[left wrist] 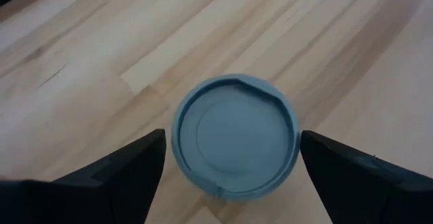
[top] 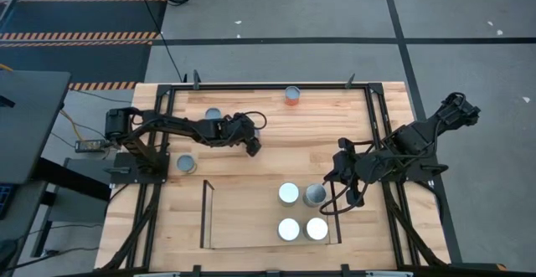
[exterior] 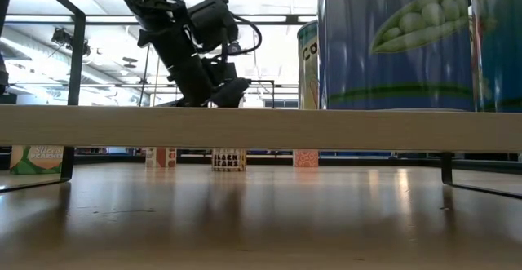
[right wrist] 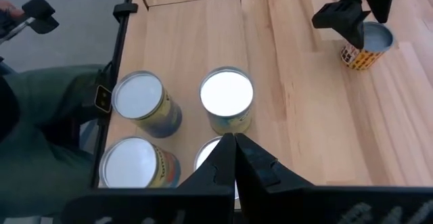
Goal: Pick and place cans onto a shelf
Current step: Put the canned spicy black beans on the shelf
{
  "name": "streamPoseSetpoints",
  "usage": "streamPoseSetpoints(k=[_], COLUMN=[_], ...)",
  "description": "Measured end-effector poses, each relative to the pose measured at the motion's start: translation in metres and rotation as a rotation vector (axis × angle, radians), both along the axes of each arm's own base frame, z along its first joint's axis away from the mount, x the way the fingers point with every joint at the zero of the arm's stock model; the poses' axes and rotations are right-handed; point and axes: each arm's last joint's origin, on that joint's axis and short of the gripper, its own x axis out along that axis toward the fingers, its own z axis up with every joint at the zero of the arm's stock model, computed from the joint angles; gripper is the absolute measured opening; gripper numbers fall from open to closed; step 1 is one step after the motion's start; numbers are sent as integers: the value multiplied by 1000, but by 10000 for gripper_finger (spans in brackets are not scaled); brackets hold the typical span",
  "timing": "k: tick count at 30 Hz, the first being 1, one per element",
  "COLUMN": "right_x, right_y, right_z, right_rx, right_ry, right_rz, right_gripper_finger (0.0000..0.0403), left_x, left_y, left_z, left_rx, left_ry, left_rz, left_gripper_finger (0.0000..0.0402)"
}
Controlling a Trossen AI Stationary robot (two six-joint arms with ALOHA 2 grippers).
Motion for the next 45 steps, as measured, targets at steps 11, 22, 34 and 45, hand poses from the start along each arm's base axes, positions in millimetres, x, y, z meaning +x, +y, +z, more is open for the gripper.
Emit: streamPoseSetpoints(k=[11,22,34,45], right_x=[0,1,3,4], right_y=[0,1,2,0], right_z=[0,0,2,2], right_rx=[-9,-5,0,-78], right_ry=[-3,-5,-32,-56], right_rz=[4,2,7,6], right_gripper_finger=[5,5,5,5], left_x=[5,12,8,-15], left_y=[0,7,2,-105], left_z=[-10,-24,-14,81], left_rx=[-33,49,12,-25], left_ry=[-18,-8,-12,-86], left_rz=[27,47,21,-148], left_gripper_finger=[346,346,286,286])
